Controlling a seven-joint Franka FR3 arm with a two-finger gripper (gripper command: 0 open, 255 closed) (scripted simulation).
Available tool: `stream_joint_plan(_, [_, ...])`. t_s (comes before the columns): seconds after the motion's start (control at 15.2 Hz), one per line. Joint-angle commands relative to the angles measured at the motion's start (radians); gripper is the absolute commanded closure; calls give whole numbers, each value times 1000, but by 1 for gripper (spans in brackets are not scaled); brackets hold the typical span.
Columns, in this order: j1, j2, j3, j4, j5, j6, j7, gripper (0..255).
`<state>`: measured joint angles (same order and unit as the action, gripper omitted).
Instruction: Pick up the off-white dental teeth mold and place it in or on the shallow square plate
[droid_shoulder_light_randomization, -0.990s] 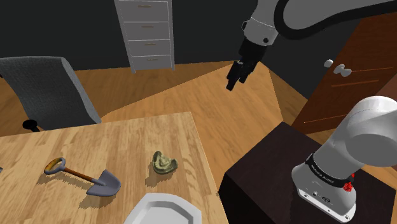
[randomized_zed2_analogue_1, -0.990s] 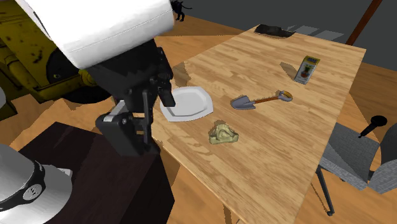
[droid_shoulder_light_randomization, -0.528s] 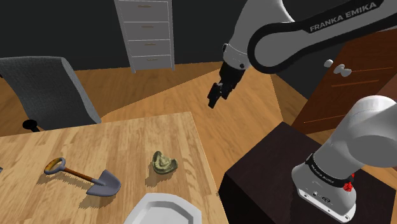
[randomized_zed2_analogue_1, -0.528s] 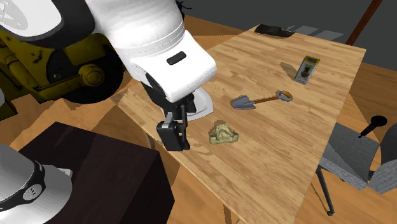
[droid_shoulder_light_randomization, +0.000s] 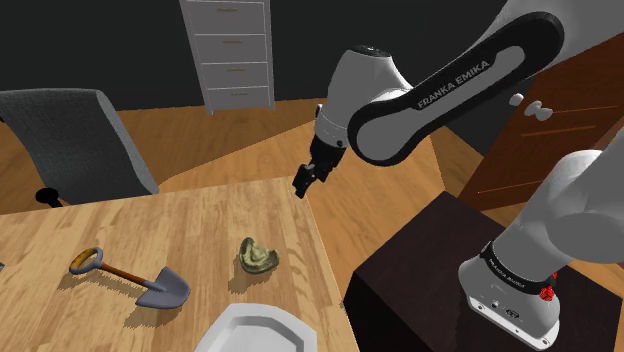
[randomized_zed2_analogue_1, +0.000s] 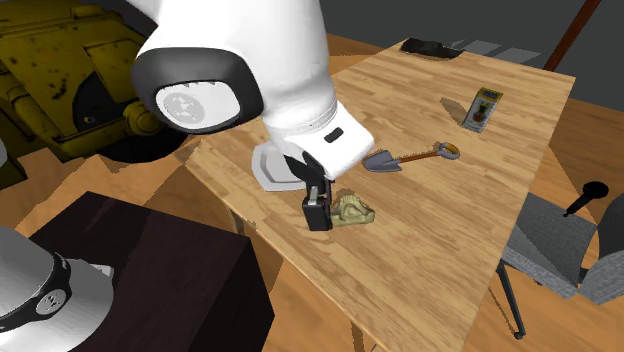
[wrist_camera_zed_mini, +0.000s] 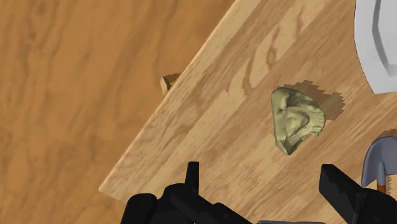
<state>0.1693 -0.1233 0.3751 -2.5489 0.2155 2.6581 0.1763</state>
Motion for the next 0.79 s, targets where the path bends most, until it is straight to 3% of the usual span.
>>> stream_joint_plan(0.0, [-4, 93, 21, 34, -51, 68, 47, 0])
stream_joint_plan(0.26, [23, 265, 20, 112, -214, 169, 189, 0])
stream_joint_plan(0.53, [120, 428, -55, 215, -365, 237, 324, 0])
stream_joint_plan(0.73, [205, 542, -119, 305, -430, 273, 389, 0])
